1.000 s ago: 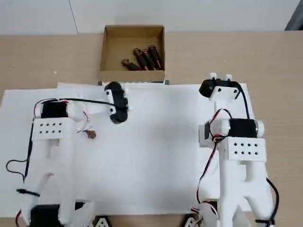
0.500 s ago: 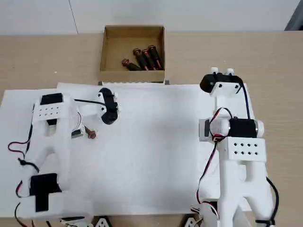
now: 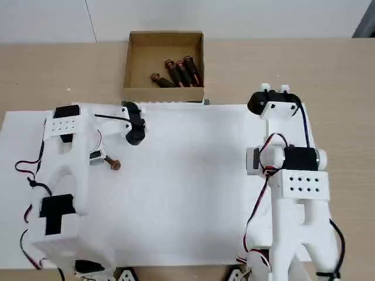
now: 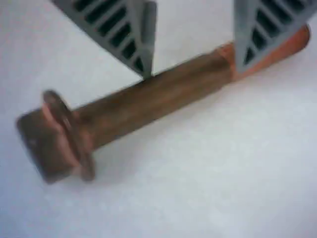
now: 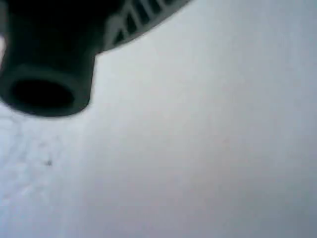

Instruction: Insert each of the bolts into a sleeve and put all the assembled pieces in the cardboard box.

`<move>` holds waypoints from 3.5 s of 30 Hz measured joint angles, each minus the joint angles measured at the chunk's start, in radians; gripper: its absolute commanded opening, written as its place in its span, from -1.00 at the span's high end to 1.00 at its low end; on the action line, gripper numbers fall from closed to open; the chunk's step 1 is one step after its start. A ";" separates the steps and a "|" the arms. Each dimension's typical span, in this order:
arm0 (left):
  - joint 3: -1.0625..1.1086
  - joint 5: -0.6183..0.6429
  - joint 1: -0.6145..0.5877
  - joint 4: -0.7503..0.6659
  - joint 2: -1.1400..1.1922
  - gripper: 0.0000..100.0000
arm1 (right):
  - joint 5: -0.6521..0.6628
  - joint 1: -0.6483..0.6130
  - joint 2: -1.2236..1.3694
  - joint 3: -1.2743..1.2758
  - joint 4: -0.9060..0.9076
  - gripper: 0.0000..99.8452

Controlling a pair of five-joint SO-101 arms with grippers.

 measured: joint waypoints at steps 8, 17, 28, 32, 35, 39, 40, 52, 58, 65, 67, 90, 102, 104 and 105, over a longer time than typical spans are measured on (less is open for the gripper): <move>0.000 0.000 0.040 -0.002 0.000 0.79 | 0.000 0.000 0.000 0.000 0.000 0.99; -0.008 0.000 0.101 0.040 0.003 0.79 | 0.000 0.000 0.000 0.000 0.000 0.99; -0.008 0.000 0.157 0.089 0.003 0.79 | 0.000 0.000 0.000 0.000 0.000 0.99; -0.008 0.000 0.157 0.089 0.009 0.79 | 0.000 0.000 0.000 0.000 0.000 0.99; -0.008 0.000 0.157 0.089 0.048 0.79 | 0.000 0.000 0.000 0.000 0.000 0.99; -0.021 0.000 0.158 0.097 0.078 0.89 | 0.000 0.000 0.000 0.000 0.000 0.99; -0.023 0.003 0.158 0.100 0.084 0.93 | 0.000 0.000 0.000 0.000 0.000 0.99; -0.078 0.003 0.164 0.169 0.095 0.99 | 0.000 0.000 0.000 0.000 0.000 0.99; -0.302 0.003 0.186 0.416 0.097 0.99 | 0.000 0.000 0.000 -0.038 0.038 0.99; -0.433 0.112 0.249 0.434 0.041 0.99 | 0.000 0.000 0.000 -0.193 0.184 0.99; -0.433 0.210 0.281 0.434 -0.018 0.99 | 0.000 -0.002 0.000 -0.239 0.235 0.99; -0.097 1.203 0.456 0.368 -0.898 0.99 | 0.000 -0.043 -0.755 0.046 0.183 0.99; 0.534 1.484 0.456 -0.066 -1.366 0.99 | 0.000 -0.043 -1.036 0.474 -0.054 0.99; 0.621 1.493 0.456 -0.147 -1.441 0.99 | 0.000 -0.043 -1.082 0.537 -0.094 0.99; 0.661 1.498 0.456 -0.183 -1.479 0.99 | 0.000 -0.043 -1.106 0.566 -0.112 0.99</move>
